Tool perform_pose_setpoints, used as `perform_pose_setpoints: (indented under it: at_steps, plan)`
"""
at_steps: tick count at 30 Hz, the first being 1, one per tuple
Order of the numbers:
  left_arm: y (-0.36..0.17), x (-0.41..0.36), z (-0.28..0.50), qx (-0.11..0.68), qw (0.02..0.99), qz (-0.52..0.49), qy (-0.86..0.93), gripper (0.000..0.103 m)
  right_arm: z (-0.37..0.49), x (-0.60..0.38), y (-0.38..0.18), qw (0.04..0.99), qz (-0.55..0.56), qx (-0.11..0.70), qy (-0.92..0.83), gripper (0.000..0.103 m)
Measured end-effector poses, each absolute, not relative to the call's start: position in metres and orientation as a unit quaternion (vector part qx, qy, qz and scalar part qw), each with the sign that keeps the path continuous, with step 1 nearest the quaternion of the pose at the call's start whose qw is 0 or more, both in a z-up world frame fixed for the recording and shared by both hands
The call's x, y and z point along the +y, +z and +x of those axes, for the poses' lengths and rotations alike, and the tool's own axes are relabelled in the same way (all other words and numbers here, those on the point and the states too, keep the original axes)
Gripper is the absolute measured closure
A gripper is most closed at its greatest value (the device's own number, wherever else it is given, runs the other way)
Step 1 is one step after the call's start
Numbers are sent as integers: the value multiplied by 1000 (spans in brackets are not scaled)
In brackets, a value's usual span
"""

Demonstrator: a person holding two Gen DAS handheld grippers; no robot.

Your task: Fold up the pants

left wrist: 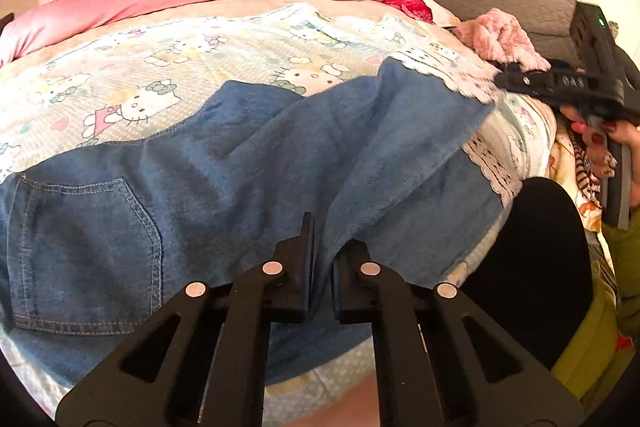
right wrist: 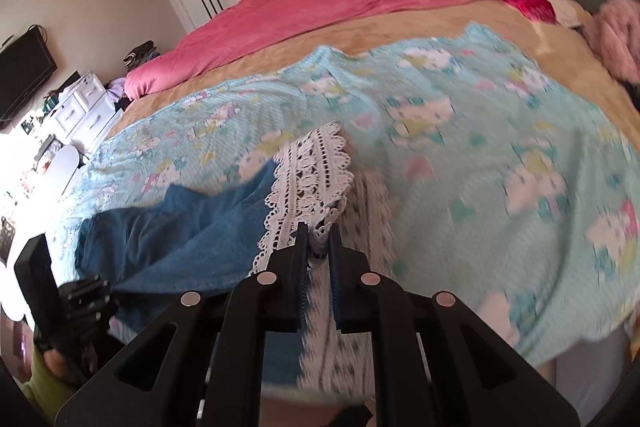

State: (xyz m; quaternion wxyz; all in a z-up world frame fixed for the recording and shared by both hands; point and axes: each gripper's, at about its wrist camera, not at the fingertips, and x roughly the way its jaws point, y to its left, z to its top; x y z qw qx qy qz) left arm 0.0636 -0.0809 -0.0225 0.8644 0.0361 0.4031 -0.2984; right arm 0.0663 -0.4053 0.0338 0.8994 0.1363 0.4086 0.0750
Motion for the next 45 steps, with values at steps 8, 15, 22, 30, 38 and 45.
perform_pose_setpoints:
  at_steps: [8,15,22,30,38,45]
  plan:
    - [-27,-84,54,415,856,58,-303,101,27,-408,-12,874,157,455,63,94]
    - [-38,-91,44,427,848,78,-302,101,13,-410,-17,872,153,461,57,94]
    - [-41,-93,42,432,846,85,-302,98,2,-417,-26,865,164,472,52,94]
    - [-46,-96,42,435,843,93,-303,97,-1,-413,-30,866,134,481,28,88]
    - [-37,-82,28,428,850,81,-295,61,-10,-405,9,902,85,423,6,69]
    - [5,-4,22,371,905,-11,-207,25,29,-348,15,897,18,426,115,57]
